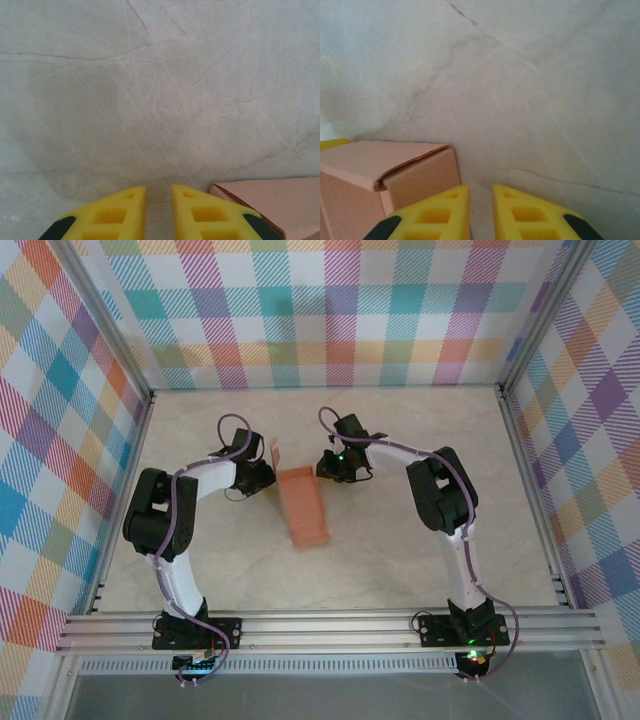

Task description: Fold the paper box

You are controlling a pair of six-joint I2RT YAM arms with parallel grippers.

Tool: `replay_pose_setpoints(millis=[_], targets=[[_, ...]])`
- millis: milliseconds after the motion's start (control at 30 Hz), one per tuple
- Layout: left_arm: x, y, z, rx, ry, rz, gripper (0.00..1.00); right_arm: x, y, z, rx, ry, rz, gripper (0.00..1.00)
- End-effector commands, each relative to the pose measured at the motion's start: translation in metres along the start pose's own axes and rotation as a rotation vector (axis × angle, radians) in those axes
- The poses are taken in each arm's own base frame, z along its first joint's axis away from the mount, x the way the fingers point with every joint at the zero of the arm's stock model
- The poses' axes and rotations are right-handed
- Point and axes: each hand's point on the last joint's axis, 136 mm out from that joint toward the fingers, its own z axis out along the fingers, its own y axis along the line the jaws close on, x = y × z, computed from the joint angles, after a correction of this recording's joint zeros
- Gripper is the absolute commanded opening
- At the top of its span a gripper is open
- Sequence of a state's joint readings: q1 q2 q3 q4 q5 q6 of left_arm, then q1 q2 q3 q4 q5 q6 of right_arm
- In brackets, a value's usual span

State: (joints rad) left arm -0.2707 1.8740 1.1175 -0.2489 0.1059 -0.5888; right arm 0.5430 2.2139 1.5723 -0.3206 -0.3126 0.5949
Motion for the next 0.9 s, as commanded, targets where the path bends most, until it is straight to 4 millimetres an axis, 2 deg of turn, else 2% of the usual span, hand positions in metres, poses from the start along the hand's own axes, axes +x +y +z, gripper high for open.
replay_pose_setpoints(millis=[0,167,233,400,667,867], targets=[[0.014,-0.039,0.018,0.117,0.070,0.111,0.20,-0.008,-0.002,-0.027,0.041,-0.065,-0.050,0.20],[0.016,-0.055,0.030,0.166,0.148,0.201,0.21,-0.018,-0.017,-0.056,0.056,-0.138,-0.098,0.25],[0.018,-0.055,0.033,0.152,0.188,0.244,0.22,-0.021,-0.022,-0.069,0.064,-0.169,-0.133,0.29],[0.021,-0.071,0.043,0.204,0.273,0.309,0.22,-0.019,-0.011,-0.090,0.012,-0.198,-0.396,0.43],[0.037,-0.107,0.054,0.303,0.396,0.310,0.21,-0.001,0.028,-0.098,-0.173,-0.223,-0.874,0.49],[0.049,-0.126,0.058,0.355,0.434,0.298,0.21,-0.005,0.026,-0.090,-0.112,-0.231,-1.092,0.50]])
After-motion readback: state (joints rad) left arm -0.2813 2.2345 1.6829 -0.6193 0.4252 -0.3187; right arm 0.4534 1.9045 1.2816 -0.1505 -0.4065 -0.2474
